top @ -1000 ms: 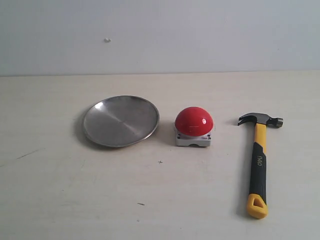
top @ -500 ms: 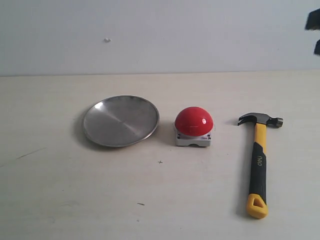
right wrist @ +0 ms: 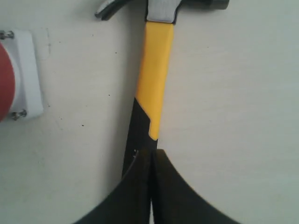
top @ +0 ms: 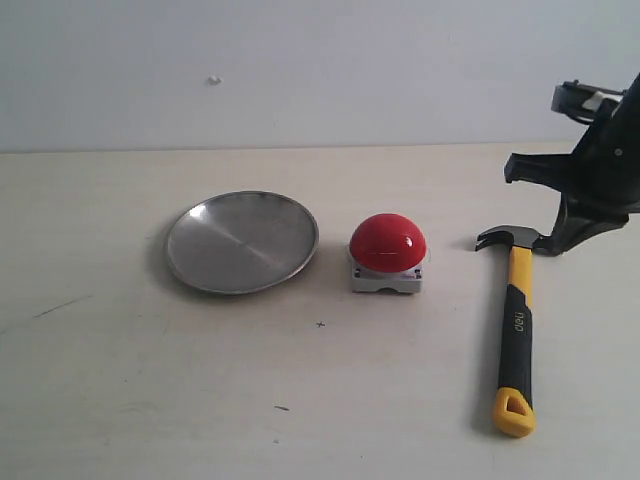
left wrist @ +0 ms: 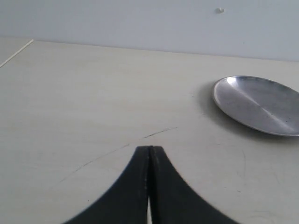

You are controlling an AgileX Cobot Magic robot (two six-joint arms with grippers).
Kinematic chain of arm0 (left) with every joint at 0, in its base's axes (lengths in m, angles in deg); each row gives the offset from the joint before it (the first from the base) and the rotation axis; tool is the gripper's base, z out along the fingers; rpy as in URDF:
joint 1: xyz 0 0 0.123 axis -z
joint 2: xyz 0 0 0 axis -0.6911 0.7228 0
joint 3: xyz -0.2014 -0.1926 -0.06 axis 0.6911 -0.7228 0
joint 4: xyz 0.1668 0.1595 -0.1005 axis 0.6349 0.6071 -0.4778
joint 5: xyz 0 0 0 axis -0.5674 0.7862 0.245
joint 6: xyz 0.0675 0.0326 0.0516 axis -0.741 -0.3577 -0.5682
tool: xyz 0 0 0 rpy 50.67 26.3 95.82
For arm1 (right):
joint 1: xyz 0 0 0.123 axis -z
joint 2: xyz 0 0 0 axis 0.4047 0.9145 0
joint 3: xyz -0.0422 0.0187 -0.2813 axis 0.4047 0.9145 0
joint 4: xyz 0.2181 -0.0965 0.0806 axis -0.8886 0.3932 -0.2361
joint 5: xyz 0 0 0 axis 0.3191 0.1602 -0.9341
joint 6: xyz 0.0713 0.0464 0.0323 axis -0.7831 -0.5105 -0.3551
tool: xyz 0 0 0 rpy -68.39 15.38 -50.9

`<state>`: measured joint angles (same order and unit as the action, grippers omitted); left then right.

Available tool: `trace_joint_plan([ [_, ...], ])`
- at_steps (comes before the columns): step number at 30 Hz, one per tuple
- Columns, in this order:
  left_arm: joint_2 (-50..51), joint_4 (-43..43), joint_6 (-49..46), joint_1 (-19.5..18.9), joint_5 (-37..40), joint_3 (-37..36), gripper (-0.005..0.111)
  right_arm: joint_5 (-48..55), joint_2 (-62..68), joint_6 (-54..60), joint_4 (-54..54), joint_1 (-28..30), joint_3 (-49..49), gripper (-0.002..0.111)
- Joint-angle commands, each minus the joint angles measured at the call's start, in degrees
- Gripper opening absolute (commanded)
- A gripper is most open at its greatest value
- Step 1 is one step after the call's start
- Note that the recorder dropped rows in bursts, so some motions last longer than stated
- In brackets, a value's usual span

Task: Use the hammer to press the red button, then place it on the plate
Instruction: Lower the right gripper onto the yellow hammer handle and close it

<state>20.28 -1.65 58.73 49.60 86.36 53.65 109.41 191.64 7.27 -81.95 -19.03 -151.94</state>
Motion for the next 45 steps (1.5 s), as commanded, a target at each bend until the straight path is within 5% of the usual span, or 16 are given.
trace_joint_plan([
  [1,-0.34,0.02,0.06,0.13,-0.18,-0.17,0.000,-0.77,4.78,-2.12,0.46,0.16,-1.99,0.013],
  [8,-0.34,0.02,0.06,0.13,-0.18,-0.17,0.000,-2.10,10.06,-2.21,-0.83,0.16,-4.11,0.053],
  [12,-0.34,0.02,0.06,0.13,-0.18,-0.17,0.000,-3.79,12.03,-4.68,-0.52,0.16,-5.89,0.064],
  [23,-0.34,0.02,0.06,0.40,-0.18,-0.17,0.000,-7.16,14.27,-14.10,3.10,-0.13,-6.22,0.063],
  [35,-0.34,0.02,0.06,0.40,-0.18,-0.17,0.000,-11.38,16.94,-11.98,3.98,-0.23,-6.22,0.059],
  [45,-0.34,0.02,0.06,0.40,-0.18,-0.17,0.000,-9.53,16.94,-17.22,11.69,-4.84,-6.27,0.059],
])
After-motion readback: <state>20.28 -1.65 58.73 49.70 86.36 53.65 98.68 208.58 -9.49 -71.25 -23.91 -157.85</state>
